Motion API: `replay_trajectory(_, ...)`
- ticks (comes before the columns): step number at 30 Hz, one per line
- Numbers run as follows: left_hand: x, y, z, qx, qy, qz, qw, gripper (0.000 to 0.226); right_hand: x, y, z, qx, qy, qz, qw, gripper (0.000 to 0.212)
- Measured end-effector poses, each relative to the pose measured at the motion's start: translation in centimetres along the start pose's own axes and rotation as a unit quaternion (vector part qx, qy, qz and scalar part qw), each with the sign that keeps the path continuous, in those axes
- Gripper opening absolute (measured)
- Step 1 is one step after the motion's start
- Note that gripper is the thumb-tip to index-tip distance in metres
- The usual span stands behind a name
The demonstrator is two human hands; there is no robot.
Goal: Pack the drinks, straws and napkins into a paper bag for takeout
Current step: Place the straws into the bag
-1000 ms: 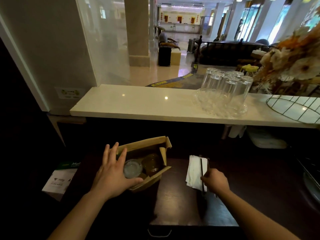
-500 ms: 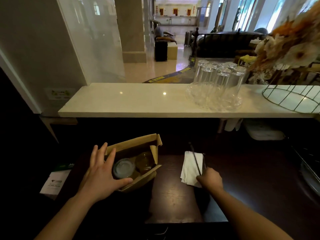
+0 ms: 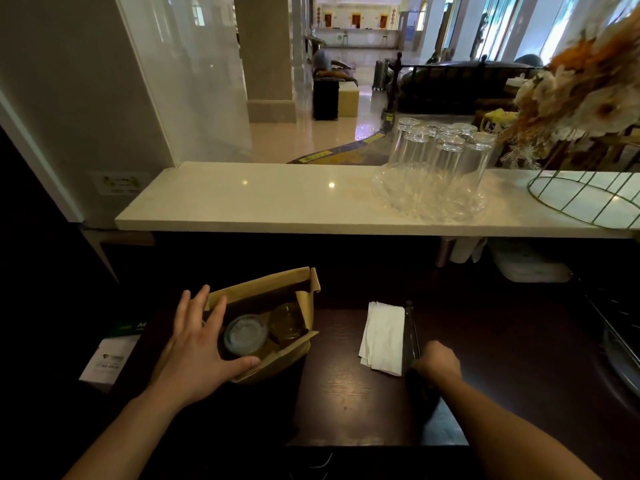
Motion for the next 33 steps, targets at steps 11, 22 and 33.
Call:
replay_trajectory(11, 0.1, 0.0, 0.1, 0.008, -0.001, -0.001, 1.0, 0.124, -0.7, 0.2, -0.5, 0.0, 0.01, 0.01, 1.0, 0.016)
replay_trajectory(22, 0.0, -0.1, 0.5, 0.02, 0.007, 0.004, 1.0, 0.121, -2.7, 1.2, 3.6, -0.094, -0.118, -0.025, 0.988, 0.016)
replay_trajectory(33, 0.2, -0.6, 1.8, 0.04, 0.081, -0.003, 0.996, 0.12, -6.5, 13.9, 23.2, -0.416, -0.349, 0.169, 0.823, 0.014)
Point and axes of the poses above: each hand's wrist, its own y-axis away from the middle knuckle, its own x-axis out of the palm, z = x × y, the point moved 2 cm from there along -y, towards the middle knuckle, and after that the axes turned 14 degrees about -y, right-handed, at the moved point
